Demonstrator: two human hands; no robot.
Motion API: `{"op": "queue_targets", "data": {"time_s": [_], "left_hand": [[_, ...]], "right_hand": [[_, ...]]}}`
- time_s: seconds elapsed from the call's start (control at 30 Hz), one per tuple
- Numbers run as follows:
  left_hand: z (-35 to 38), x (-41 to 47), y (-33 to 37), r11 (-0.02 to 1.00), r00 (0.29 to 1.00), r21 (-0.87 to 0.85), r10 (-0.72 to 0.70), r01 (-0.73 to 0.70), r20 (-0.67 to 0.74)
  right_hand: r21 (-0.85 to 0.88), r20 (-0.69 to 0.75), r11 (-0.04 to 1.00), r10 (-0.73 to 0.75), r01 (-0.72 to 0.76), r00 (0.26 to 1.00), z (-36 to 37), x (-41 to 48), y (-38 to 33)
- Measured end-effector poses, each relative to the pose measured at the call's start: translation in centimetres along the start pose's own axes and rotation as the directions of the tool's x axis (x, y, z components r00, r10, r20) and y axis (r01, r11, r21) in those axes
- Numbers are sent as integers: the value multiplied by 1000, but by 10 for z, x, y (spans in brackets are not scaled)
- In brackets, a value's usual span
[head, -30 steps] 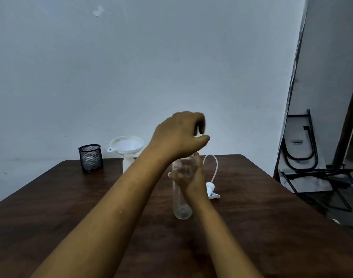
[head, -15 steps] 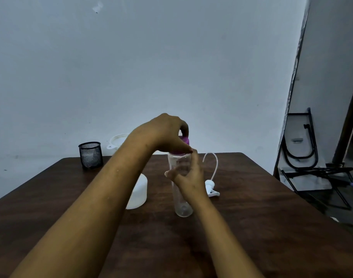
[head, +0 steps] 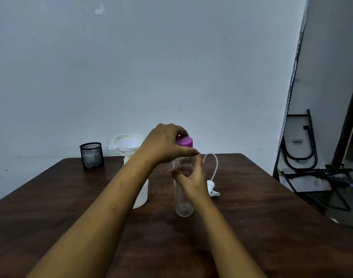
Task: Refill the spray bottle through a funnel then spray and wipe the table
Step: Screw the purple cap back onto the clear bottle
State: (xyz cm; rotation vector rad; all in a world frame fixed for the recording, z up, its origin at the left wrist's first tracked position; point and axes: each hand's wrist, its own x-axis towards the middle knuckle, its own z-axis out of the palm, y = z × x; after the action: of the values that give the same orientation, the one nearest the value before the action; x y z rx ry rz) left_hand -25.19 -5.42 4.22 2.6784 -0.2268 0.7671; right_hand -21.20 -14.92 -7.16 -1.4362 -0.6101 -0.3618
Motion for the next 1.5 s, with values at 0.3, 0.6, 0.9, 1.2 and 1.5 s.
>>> {"op": "queue_targets", "data": {"time_s": [0.3, 0.6, 0.9, 1.2, 1.5], "left_hand": [[-3, -3, 2, 999, 1000, 42, -3, 2, 31], [-23, -49, -12, 989, 695, 127, 148, -82, -704], [21, -94, -128, 755, 645, -626, -580, 196, -498], [67, -90, -159, 746, 886, -511, -459, 427, 71], [76, -69, -185, 773, 911, -500, -403, 390, 87]], "right_hand": [[-4, 91, 1000, 31, -31, 995, -7, 0, 1], [-224, 136, 973, 81, -49, 987, -4, -15, 24], [-76, -147, 987, 131, -143, 980, -2, 5, 23], [-311, -223, 921, 169, -234, 960, -9, 108, 50], [-479, -131, 818, 292, -319, 947, 10, 181, 110]]}}
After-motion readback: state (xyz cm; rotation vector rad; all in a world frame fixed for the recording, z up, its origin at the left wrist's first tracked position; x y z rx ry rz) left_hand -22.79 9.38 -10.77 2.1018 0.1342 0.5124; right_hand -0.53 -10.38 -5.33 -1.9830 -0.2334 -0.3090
